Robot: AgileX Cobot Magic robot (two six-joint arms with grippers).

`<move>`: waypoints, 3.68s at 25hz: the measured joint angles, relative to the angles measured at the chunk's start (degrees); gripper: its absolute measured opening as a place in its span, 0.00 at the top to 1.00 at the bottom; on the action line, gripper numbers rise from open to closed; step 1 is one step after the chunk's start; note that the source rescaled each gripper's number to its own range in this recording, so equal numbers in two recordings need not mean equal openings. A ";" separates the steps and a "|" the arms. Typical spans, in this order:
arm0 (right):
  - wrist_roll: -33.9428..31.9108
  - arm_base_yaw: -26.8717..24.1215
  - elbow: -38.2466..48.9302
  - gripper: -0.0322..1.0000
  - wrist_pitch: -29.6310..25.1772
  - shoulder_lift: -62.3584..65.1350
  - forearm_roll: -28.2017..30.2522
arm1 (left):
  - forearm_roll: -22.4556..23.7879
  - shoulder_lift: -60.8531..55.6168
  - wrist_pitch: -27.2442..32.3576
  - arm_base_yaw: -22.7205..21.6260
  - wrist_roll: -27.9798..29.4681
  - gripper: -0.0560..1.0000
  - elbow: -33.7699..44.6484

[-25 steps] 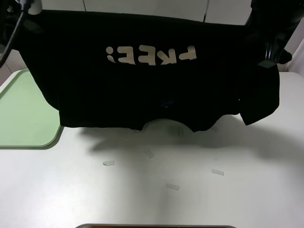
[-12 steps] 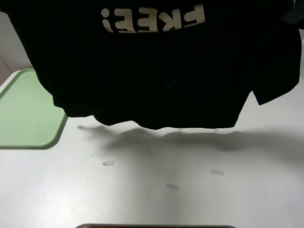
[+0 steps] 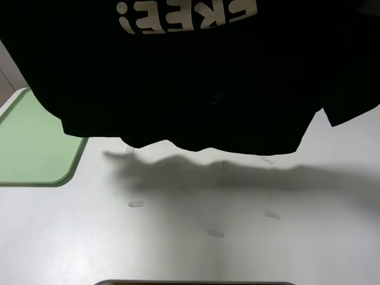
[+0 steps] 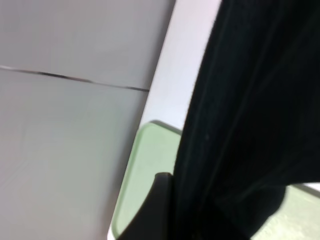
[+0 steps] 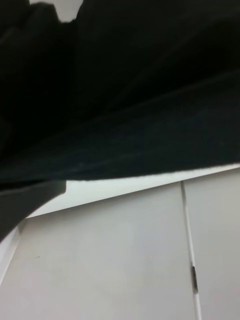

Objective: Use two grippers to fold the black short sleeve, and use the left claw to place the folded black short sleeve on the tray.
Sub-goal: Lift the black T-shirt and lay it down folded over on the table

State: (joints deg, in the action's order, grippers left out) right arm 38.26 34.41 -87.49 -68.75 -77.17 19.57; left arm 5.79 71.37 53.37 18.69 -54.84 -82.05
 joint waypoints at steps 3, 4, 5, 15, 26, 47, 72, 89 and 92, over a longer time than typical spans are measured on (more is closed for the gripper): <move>-0.56 0.41 0.00 0.97 0.07 2.85 -1.28 | 0.67 -2.39 4.43 0.20 0.00 0.95 -0.19; -0.56 0.41 0.00 0.97 0.07 3.71 -2.16 | 0.82 -2.76 5.66 0.27 0.00 0.95 -0.24; -0.56 0.41 0.00 0.97 0.07 4.57 -3.03 | 0.88 -3.13 6.95 0.27 0.00 0.95 -0.24; -0.83 0.41 7.91 0.97 0.30 13.44 -7.91 | -2.09 -6.50 12.97 0.36 2.51 0.95 0.37; -3.51 0.41 19.01 0.97 0.63 25.52 -14.96 | -6.79 -18.40 12.97 0.41 5.63 0.95 13.67; -4.82 0.02 37.17 0.97 9.80 26.63 -13.22 | -7.54 -22.26 6.52 0.41 7.65 0.95 32.22; -4.82 -22.48 37.77 0.97 64.73 -13.04 -2.34 | 26.53 30.57 -44.11 -0.83 24.09 0.95 23.39; -4.66 -28.39 29.28 0.97 68.00 -22.76 -1.19 | 27.05 44.56 -40.30 1.30 27.88 0.95 3.75; -4.66 -28.39 29.28 0.97 62.44 -22.76 -1.47 | 26.93 44.56 -35.13 3.38 30.17 0.95 3.75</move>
State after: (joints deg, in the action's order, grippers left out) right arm 33.61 6.02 -58.21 -6.31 -99.93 18.10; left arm 32.72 115.93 18.24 22.07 -24.67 -78.30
